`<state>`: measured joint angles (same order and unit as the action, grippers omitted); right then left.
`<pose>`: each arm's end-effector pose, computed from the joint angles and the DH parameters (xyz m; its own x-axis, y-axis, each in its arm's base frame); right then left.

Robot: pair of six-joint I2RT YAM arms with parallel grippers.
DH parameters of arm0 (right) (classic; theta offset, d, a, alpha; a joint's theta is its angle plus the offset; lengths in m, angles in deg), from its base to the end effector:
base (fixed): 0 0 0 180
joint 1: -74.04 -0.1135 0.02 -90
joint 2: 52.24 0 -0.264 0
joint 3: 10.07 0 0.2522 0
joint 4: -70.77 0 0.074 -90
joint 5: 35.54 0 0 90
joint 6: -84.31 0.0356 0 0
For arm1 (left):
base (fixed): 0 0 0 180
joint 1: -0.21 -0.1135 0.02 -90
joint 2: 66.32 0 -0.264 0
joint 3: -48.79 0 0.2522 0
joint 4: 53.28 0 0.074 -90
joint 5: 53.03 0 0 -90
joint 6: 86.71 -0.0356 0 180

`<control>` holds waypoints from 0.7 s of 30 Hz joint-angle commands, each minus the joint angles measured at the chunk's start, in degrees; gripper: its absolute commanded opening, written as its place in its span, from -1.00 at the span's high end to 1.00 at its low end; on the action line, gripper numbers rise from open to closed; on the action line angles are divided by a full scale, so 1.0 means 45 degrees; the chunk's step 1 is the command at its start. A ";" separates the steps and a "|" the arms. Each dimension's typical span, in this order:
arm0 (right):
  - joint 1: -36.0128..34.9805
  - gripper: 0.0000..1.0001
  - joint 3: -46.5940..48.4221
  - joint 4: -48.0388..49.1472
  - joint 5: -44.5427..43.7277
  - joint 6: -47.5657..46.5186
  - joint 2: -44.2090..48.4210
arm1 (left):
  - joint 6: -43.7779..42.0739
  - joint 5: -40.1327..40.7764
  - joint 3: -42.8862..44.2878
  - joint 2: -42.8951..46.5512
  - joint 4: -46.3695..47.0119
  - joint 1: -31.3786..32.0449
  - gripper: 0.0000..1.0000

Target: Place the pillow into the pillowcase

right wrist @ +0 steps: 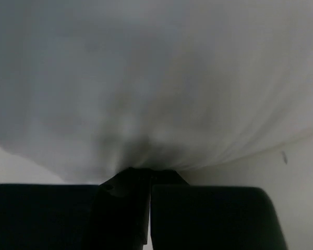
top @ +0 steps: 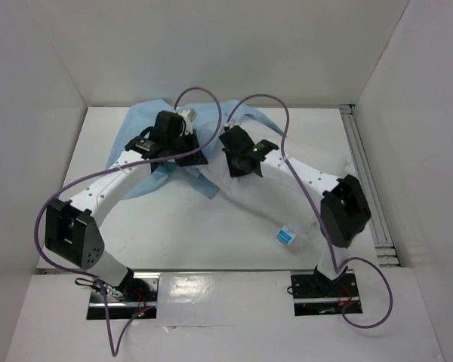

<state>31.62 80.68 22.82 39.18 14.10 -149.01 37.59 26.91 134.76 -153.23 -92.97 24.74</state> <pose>0.2763 0.2397 0.2616 -0.7433 -0.2368 -0.6256 -0.3025 0.9532 -0.0014 0.3074 -0.1471 0.3020 -0.7877 -0.2504 -0.5629 0.1035 0.8469 -0.5216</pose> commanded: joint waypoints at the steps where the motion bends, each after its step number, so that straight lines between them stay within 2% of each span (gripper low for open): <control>1: 0.1141 1.00 0.4266 0.1624 -0.0873 -0.0354 -0.1442 | -0.0084 -0.3755 0.3418 -0.0604 0.0395 0.0349 1.00; 2: 0.1415 1.00 0.5418 0.1622 -0.0880 -0.0529 -0.1657 | -0.0084 -0.4127 0.4491 -0.1014 0.0179 0.0349 1.00; 3: 0.1862 1.00 0.7460 0.1487 -0.0996 -0.0898 -0.1775 | -0.0084 -0.4769 0.6822 -0.1888 -0.0094 0.0175 1.00; 4: 0.2021 1.00 0.8331 0.1486 -0.0881 -0.1076 -0.1912 | 0.0071 -0.5200 0.8005 -0.2341 -0.0348 0.0173 1.00; 5: 0.2023 1.00 0.9036 0.1486 -0.0706 -0.1426 -0.1913 | 0.0227 -0.5920 1.0028 -0.2771 -0.0853 -0.0040 1.00; 6: 0.2023 1.00 0.9913 0.1176 -0.0704 -0.1545 -0.1913 | 0.0364 -0.6256 1.0667 -0.3375 -0.0993 -0.0293 1.00; 7: 0.2023 1.00 0.9922 0.1173 -0.0704 -0.1547 -0.1913 | 0.0500 -0.6607 1.0944 -0.3497 -0.0995 -0.0412 1.00; 8: 0.1636 1.00 0.9671 0.1057 -0.0704 -0.1547 -0.1913 | 0.0637 -0.6978 1.0599 -0.3498 -0.0763 -0.0413 1.00; 10: 0.1243 1.00 0.7043 0.1775 -0.0704 -0.1178 -0.1135 | 0.0814 -0.7099 0.9177 -0.2704 -0.0139 -0.0530 1.00; 11: 0.0932 1.00 0.5813 0.2185 -0.0569 -0.0634 -0.0823 | 0.1220 -0.7409 0.7236 -0.2291 0.0677 -0.0530 1.00; 12: 0.0929 1.00 0.3481 0.2962 -0.0335 -0.0165 -0.0297 | 0.1437 -0.7605 0.6192 -0.1881 0.1110 -0.0530 1.00; 13: 0.0755 1.00 0.2336 0.3434 0.0479 0.0304 -0.0060 | 0.1633 -0.7839 0.5195 -0.0988 0.1482 -0.0530 1.00; 14: 0.0521 1.00 0.1358 0.3864 0.0835 0.1237 0.0116 | 0.2099 -0.8170 0.3310 -0.0534 0.1834 -0.0356 1.00; 15: 0.0364 1.00 -0.0122 0.4216 0.1110 0.1710 0.0234 | 0.2103 -0.8173 0.2498 -0.0085 0.2127 -0.0238 1.00; 18: -0.0453 1.00 -0.1326 0.5546 0.1835 0.2843 0.0392 | 0.2589 -0.8173 0.0137 0.1436 0.2286 0.0581 1.00; 19: -0.0651 1.00 -0.1444 0.5683 0.1990 0.3003 0.0276 | 0.2592 -0.8173 -0.0221 0.1714 0.2286 0.0931 0.93; 21: -0.0906 1.00 -0.1445 0.5685 0.2284 0.3004 0.0274 | 0.2592 -0.8173 -0.0401 0.2125 0.1606 0.0935 0.37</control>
<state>31.34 73.60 40.96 40.20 21.16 -149.36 46.27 -4.43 131.70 -150.37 -92.47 27.30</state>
